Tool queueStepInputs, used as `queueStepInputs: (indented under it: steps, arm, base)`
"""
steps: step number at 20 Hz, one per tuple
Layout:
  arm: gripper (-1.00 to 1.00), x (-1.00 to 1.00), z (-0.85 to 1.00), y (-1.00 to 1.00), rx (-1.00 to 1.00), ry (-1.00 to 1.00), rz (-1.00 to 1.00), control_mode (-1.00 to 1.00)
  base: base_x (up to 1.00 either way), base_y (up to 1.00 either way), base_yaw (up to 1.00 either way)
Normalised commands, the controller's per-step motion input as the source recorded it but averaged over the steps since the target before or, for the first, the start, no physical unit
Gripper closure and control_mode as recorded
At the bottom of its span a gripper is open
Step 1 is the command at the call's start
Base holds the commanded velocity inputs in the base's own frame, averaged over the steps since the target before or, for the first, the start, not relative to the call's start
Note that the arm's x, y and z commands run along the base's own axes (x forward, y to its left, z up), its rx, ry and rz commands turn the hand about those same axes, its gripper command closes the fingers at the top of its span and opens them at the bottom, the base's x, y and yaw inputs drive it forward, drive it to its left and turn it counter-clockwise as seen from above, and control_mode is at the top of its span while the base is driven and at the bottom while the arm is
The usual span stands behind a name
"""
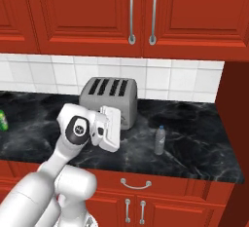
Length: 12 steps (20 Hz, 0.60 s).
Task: Place the drinks on the dining counter in a tight cluster.
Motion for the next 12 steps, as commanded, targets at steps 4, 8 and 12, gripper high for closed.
queueStepInputs:
  steps: [4, 8, 12]
  arm:
    - [-1.0, 0.3, -0.29, -0.17, 0.0, 0.0, 0.0, -1.0]
    - [-1.0, 0.27, -0.28, -0.21, 0.0, 0.0, 0.0, -1.0]
    - [-1.0, 0.27, -0.25, -0.18, 0.0, 0.0, 0.0, -1.0]
  base:
    - [0.0, 0.0, 0.0]
    - [0.0, 0.0, 0.0]
    - [0.0, 0.0, 0.0]
